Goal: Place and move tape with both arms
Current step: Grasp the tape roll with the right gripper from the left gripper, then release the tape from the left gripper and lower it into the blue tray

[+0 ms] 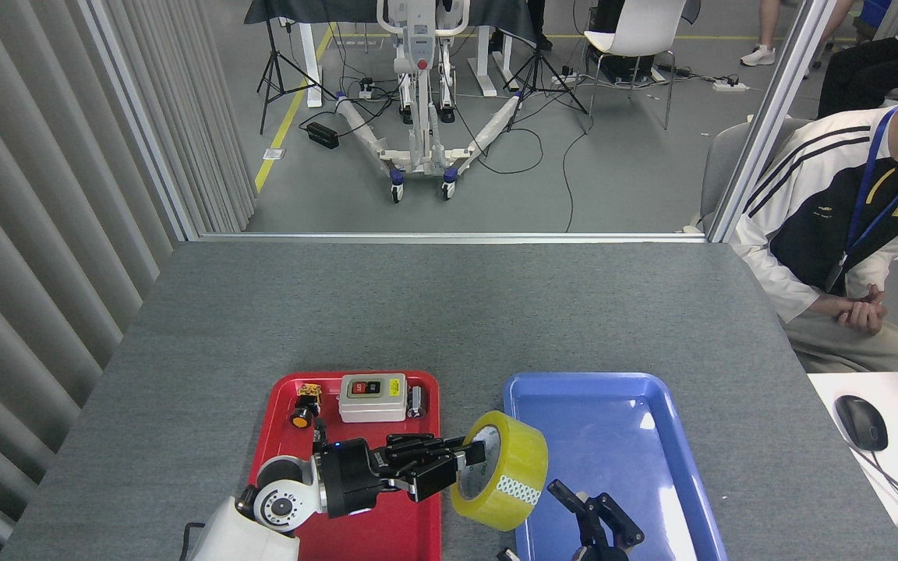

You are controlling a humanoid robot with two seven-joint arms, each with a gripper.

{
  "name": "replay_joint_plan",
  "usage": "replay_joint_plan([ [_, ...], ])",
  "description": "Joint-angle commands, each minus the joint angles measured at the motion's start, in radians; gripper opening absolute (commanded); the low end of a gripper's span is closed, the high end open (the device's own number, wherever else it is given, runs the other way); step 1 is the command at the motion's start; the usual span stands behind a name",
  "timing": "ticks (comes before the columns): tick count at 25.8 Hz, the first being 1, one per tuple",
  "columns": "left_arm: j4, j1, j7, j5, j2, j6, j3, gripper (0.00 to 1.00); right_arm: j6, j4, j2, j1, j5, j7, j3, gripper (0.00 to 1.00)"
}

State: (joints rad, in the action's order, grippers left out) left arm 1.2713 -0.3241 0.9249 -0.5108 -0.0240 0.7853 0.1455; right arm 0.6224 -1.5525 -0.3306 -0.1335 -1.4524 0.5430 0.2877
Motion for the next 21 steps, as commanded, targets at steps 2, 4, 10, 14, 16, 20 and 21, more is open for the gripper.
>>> replay_joint_plan([
  [2,0.011,0.004,0.000,0.003,0.003,0.000,0.017,0.00,-0.038,0.006,0.018,0.015,-0.005,-0.006,0.054,0.80],
  [4,0.011,0.013,0.000,0.003,0.003,0.000,0.025,0.00,-0.040,0.006,0.018,0.014,-0.005,-0.008,0.057,0.47],
  [10,0.017,0.019,0.000,0.003,0.001,0.000,0.026,0.00,-0.040,0.011,0.013,0.009,-0.005,-0.023,0.056,0.00],
  [14,0.014,0.011,-0.024,0.003,-0.002,0.000,-0.004,0.89,-0.036,0.009,0.012,0.008,-0.003,-0.020,0.056,0.00],
  [16,0.022,0.014,-0.052,0.011,0.009,0.000,-0.032,1.00,-0.044,0.011,0.010,0.006,0.001,-0.023,0.056,0.00],
  [20,0.025,0.042,-0.064,0.015,0.015,0.000,-0.049,1.00,-0.066,0.003,0.013,-0.015,0.003,-0.023,0.057,0.00],
  [21,0.028,0.050,-0.066,0.015,0.033,0.000,-0.057,1.00,-0.067,-0.003,0.015,-0.020,0.003,-0.025,0.054,0.00],
])
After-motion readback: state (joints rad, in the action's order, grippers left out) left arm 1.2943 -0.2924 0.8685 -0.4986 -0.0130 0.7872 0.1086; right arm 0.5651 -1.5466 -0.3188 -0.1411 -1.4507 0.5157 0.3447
